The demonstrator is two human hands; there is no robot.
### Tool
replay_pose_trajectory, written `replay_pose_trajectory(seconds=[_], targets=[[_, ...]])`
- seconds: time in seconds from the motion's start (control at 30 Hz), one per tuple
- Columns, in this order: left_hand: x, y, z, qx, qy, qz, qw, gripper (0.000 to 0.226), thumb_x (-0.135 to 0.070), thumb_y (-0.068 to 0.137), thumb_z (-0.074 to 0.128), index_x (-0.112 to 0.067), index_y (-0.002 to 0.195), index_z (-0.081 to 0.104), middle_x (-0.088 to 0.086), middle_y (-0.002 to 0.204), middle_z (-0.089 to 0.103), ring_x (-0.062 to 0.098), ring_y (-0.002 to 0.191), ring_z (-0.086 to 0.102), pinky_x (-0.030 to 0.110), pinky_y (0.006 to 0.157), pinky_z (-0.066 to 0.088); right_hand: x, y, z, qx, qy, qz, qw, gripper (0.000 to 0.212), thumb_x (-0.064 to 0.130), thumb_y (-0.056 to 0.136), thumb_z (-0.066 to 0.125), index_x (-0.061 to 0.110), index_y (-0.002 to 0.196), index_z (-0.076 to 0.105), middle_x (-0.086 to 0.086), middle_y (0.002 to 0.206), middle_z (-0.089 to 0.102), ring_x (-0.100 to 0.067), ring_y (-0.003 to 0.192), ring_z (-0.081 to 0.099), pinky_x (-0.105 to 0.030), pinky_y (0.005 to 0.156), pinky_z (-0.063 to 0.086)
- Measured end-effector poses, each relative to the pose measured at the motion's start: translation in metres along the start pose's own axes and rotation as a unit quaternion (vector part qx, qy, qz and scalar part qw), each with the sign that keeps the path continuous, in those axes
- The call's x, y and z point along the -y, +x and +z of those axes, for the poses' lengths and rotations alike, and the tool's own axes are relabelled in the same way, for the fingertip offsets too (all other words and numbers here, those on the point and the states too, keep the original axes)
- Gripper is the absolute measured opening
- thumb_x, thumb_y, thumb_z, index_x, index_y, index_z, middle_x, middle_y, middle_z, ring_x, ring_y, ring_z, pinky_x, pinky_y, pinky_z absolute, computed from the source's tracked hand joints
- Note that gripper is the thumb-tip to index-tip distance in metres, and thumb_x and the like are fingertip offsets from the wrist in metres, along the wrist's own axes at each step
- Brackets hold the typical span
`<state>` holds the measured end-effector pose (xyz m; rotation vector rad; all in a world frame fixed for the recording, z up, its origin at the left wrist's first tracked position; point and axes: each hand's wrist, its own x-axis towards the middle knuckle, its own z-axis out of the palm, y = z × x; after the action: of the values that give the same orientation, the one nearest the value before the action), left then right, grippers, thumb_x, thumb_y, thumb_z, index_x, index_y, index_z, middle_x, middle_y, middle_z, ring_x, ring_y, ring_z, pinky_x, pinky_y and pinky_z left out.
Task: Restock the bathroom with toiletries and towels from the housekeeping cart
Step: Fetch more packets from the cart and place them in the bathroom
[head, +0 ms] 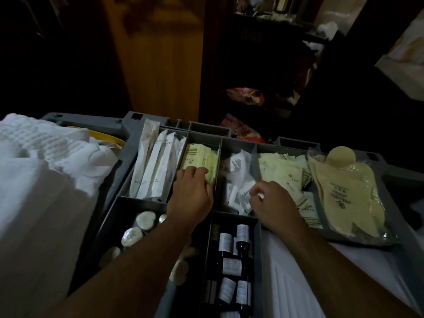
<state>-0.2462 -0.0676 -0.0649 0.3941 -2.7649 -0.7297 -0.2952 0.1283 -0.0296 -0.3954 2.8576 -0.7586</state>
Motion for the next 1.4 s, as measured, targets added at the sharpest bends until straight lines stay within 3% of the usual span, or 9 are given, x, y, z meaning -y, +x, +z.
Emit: replay_pose_trajectory(seconds=[0.1, 0.27, 0.4, 0.53, 0.77, 0.87, 0.97, 1.13, 1.4], targets=[[0.001, 0.000, 0.002, -0.003, -0.002, 0.004, 1.000, 0.044, -0.031, 0.088, 0.034, -0.015, 0.123, 0.056, 0.011, 0.118, 0.056, 0.027, 0.110, 0.043, 0.044, 0.091, 0.043, 0.001, -0.001, -0.001, -0.028, 0.025, 0.019, 0.999, 0.006, 0.031, 0.087, 0.066, 0.031, 0.085, 0.060, 0.006, 0.095, 0.063, -0.018, 0.091, 0.061, -0.039, 0.079, 0.052], [0.000, 0.001, 0.002, -0.005, -0.003, 0.015, 1.000, 0.051, -0.040, 0.090, 0.028, -0.013, 0.122, 0.057, 0.010, 0.116, 0.057, 0.026, 0.106, 0.046, 0.043, 0.089, 0.045, 0.003, 0.000, 0.002, -0.021, 0.063, 0.079, 0.995, 0.036, 0.023, 0.092, 0.067, 0.019, 0.122, 0.048, 0.003, 0.097, 0.055, -0.021, 0.089, 0.061, -0.034, 0.079, 0.051], [-0.001, 0.000, 0.000, 0.016, 0.022, 0.026, 0.999, 0.046, -0.043, 0.097, 0.040, -0.016, 0.132, 0.053, 0.008, 0.127, 0.054, 0.024, 0.116, 0.044, 0.042, 0.095, 0.042, 0.003, 0.001, 0.003, -0.056, 0.097, 0.105, 0.988, 0.004, 0.021, 0.096, 0.057, 0.019, 0.099, 0.057, 0.001, 0.092, 0.059, -0.018, 0.083, 0.054, -0.030, 0.074, 0.041], [-0.011, 0.003, -0.004, 0.026, 0.071, 0.053, 0.996, 0.044, -0.047, 0.097, 0.048, -0.024, 0.135, 0.051, 0.000, 0.134, 0.051, 0.021, 0.123, 0.041, 0.039, 0.098, 0.036, 0.000, 0.007, -0.006, -0.106, 0.299, 0.179, 0.931, 0.013, 0.024, 0.090, 0.060, 0.017, 0.100, 0.065, -0.005, 0.096, 0.069, -0.027, 0.086, 0.066, -0.045, 0.075, 0.054], [-0.043, 0.044, 0.006, 0.066, 0.094, 0.135, 0.984, 0.034, -0.037, 0.098, 0.048, -0.024, 0.128, 0.059, -0.001, 0.127, 0.060, 0.020, 0.115, 0.047, 0.037, 0.096, 0.042, -0.014, 0.008, -0.014, -0.083, 0.328, 0.128, 0.932, 0.014, 0.019, 0.087, 0.064, 0.031, 0.093, 0.060, 0.014, 0.093, 0.069, -0.016, 0.084, 0.070, -0.046, 0.077, 0.061], [-0.058, 0.071, 0.017, 0.089, 0.102, 0.101, 0.986, 0.026, -0.027, 0.099, 0.049, -0.018, 0.115, 0.067, 0.004, 0.117, 0.064, 0.021, 0.108, 0.053, 0.037, 0.093, 0.045, -0.024, 0.006, -0.016, -0.070, 0.358, 0.125, 0.922, 0.017, 0.018, 0.091, 0.062, 0.034, 0.088, 0.062, 0.014, 0.094, 0.070, -0.015, 0.085, 0.071, -0.044, 0.080, 0.061], [-0.065, 0.096, 0.031, 0.133, 0.173, 0.076, 0.973, 0.016, -0.020, 0.093, 0.057, -0.014, 0.101, 0.069, 0.009, 0.110, 0.067, 0.022, 0.099, 0.059, 0.036, 0.088, 0.048, -0.035, 0.002, -0.020, -0.063, 0.358, 0.119, 0.924, 0.018, 0.017, 0.094, 0.062, 0.033, 0.086, 0.060, 0.013, 0.089, 0.070, -0.011, 0.077, 0.069, -0.032, 0.069, 0.059], [-0.083, 0.114, 0.049, 0.200, 0.260, 0.051, 0.943, 0.026, -0.026, 0.097, 0.056, -0.014, 0.120, 0.063, 0.010, 0.123, 0.064, 0.028, 0.113, 0.062, 0.039, 0.091, 0.049, -0.050, 0.002, -0.028, -0.052, 0.355, 0.109, 0.927, 0.013, 0.019, 0.095, 0.061, 0.028, 0.104, 0.063, 0.009, 0.092, 0.071, -0.007, 0.072, 0.066, -0.011, 0.052, 0.044], [-0.093, 0.129, 0.056, 0.290, 0.196, -0.058, 0.935, 0.028, -0.023, 0.095, 0.064, -0.004, 0.116, 0.063, 0.015, 0.121, 0.064, 0.028, 0.105, 0.062, 0.035, 0.087, 0.050, -0.064, 0.001, -0.034, -0.043, 0.357, 0.109, 0.927, 0.018, 0.023, 0.094, 0.062, 0.033, 0.108, 0.062, 0.012, 0.102, 0.072, -0.010, 0.084, 0.069, -0.015, 0.061, 0.047]])
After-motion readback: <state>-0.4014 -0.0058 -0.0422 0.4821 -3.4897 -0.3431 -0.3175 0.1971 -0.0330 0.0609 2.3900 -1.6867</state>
